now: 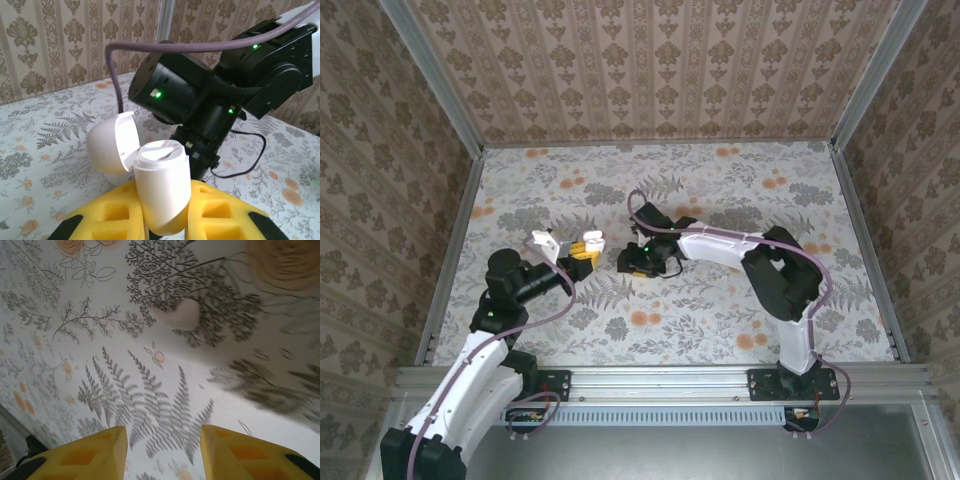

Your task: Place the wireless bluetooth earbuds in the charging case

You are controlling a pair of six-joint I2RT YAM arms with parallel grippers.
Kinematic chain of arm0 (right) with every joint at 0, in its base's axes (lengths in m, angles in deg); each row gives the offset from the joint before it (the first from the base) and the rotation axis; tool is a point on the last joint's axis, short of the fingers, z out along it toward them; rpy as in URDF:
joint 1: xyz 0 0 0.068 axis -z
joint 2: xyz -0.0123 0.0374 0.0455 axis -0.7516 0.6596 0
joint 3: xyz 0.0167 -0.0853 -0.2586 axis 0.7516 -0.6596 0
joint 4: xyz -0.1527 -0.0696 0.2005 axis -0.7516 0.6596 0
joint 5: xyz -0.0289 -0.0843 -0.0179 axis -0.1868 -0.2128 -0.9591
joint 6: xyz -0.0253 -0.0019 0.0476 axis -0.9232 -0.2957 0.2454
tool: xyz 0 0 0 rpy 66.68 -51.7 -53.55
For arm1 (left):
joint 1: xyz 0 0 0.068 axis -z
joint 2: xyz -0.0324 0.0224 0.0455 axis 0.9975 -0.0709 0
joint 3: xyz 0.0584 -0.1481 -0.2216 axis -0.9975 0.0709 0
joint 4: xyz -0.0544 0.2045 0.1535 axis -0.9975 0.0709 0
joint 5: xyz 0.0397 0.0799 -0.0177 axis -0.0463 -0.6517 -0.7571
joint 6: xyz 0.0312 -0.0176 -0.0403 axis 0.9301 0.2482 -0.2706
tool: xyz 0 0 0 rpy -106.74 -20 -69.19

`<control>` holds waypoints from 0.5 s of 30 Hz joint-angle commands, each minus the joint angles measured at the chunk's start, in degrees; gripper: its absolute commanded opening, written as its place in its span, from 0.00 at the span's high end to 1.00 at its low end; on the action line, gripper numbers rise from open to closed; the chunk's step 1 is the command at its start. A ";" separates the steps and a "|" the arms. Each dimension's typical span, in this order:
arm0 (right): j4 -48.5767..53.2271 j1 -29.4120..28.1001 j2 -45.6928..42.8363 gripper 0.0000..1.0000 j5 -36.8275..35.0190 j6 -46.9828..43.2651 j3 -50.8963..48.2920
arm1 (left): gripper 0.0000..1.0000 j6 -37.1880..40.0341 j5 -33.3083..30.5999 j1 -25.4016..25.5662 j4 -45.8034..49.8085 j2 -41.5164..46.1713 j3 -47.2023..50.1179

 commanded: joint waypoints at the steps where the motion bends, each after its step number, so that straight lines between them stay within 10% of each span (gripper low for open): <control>1: -1.15 -1.13 3.82 0.55 -1.28 4.25 4.20 | 1.00 3.16 -0.19 -0.74 2.02 0.55 -0.19; 15: 5.31 0.11 10.13 0.50 -8.82 3.96 11.99 | 1.00 3.93 0.18 -1.65 3.22 0.79 -0.46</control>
